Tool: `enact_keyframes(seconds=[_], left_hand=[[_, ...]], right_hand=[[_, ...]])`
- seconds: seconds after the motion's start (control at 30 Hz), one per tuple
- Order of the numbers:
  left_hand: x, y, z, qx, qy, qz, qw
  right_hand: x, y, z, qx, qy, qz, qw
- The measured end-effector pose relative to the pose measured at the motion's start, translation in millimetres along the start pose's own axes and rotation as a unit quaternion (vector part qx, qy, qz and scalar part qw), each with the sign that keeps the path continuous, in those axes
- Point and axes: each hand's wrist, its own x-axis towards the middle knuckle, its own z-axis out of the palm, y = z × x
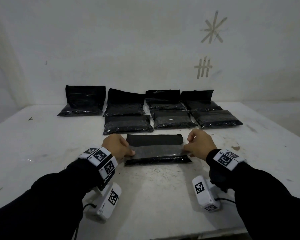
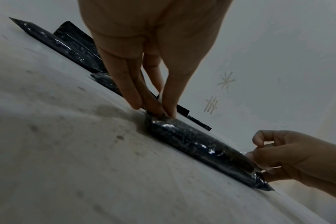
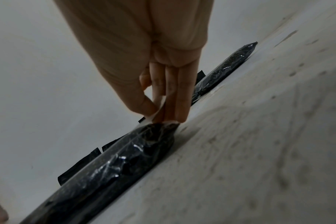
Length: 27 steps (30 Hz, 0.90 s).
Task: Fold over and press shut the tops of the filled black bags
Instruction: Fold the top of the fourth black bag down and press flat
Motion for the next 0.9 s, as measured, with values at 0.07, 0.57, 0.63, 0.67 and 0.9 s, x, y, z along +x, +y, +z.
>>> enact_keyframes(seconds=[0.07, 0.57, 0.63, 0.67, 0.9], left_hand=[[0.5, -0.6, 1.7, -0.007, 0.012, -0.015, 1.0], [-6.3, 8.2, 3.4, 0.159, 0.025, 0.058, 0.985], [-8.0, 10.0, 2.8, 0.171, 0.022, 0.057, 0.983], [-8.5, 10.2, 2.4, 0.179, 0.017, 0.058, 0.982], [-7.7, 7.5, 2.8, 0.184, 0.0, 0.056, 0.981]], right_hand=[[-0.3, -0.7, 0.7, -0.008, 0.002, -0.004, 1.0], [-2.3, -8.9, 4.7, -0.094, 0.012, 0.001, 0.995], [-3.0, -8.1, 4.7, -0.088, 0.01, 0.013, 0.996], [-3.5, -7.8, 4.7, -0.086, 0.009, 0.019, 0.996], [-5.0, -2.5, 3.6, -0.031, -0.019, 0.088, 0.995]])
